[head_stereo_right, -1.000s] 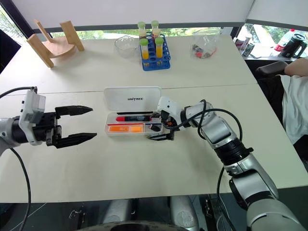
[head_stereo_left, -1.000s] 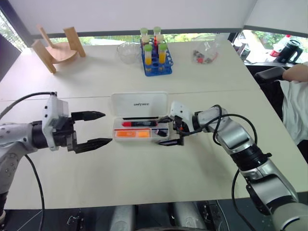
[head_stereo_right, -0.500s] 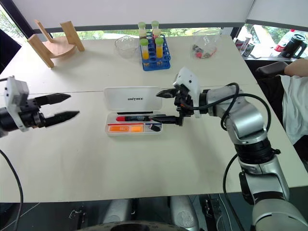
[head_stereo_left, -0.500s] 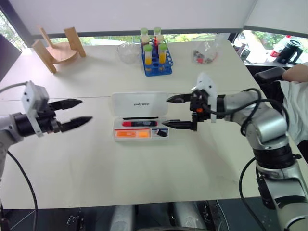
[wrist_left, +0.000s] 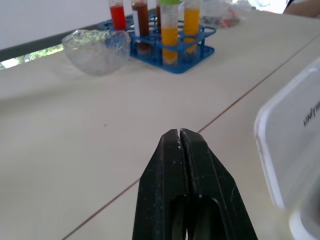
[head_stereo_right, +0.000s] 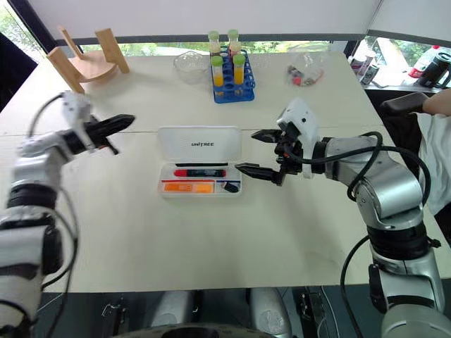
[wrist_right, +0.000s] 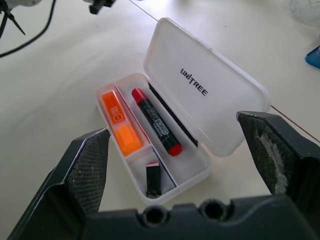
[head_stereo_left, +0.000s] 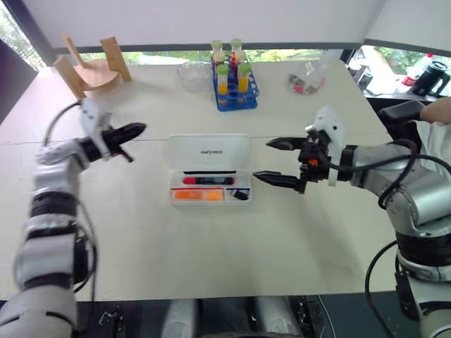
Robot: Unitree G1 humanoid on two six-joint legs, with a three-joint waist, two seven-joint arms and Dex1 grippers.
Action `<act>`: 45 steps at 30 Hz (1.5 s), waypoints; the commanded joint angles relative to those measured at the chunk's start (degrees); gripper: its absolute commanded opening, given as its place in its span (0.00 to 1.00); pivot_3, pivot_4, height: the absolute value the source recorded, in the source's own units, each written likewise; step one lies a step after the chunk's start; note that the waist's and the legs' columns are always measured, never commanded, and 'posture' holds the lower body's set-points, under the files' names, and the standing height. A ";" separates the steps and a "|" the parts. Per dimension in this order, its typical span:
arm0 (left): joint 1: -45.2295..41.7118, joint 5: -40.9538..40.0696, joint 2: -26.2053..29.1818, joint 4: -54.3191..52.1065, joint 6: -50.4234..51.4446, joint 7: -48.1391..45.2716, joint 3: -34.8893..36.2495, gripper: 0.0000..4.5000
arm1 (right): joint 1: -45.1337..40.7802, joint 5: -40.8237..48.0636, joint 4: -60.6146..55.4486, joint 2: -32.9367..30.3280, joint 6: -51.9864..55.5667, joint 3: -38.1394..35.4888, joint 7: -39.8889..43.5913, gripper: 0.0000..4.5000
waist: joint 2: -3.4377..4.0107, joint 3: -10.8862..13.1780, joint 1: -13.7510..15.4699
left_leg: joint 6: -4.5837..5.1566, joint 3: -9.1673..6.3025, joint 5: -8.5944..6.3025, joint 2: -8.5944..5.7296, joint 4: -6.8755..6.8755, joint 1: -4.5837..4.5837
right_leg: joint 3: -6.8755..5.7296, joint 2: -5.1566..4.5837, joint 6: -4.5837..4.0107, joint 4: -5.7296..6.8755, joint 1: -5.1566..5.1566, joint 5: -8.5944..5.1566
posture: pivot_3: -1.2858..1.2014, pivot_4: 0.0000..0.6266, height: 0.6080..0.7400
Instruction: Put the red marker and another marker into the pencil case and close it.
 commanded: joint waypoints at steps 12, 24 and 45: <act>0.23 -1.21 0.42 -3.33 10.07 -24.02 -2.17 0.00 | 2.24 4.25 -5.04 -3.34 2.11 -3.41 -4.59 1.00 | -0.01 -0.01 -1.43 | -0.02 -0.05 0.04 0.01 0.08 -0.53 | 0.00 0.03 -0.01 0.25 -0.62 0.00 | 0.52 0.24 1.00; 13.68 12.61 -2.70 -13.47 5.79 -13.18 -14.95 0.00 | 1.34 5.51 -4.71 -4.25 2.20 -1.75 -4.54 1.00 | 0.05 -0.16 -0.81 | -0.03 -0.16 0.04 -0.03 0.24 -0.47 | -0.02 -0.02 0.00 0.27 -0.44 0.00 | 0.52 0.24 1.00; 41.91 -19.72 16.60 -70.16 46.54 -4.48 19.28 0.00 | 5.70 3.32 -0.29 -8.85 -4.15 0.55 -0.07 1.00 | 0.45 -0.57 -1.08 | 0.07 -0.25 -0.04 0.10 -0.15 0.17 | 0.06 -0.11 0.01 -0.10 0.18 -0.05 | 0.52 0.24 1.00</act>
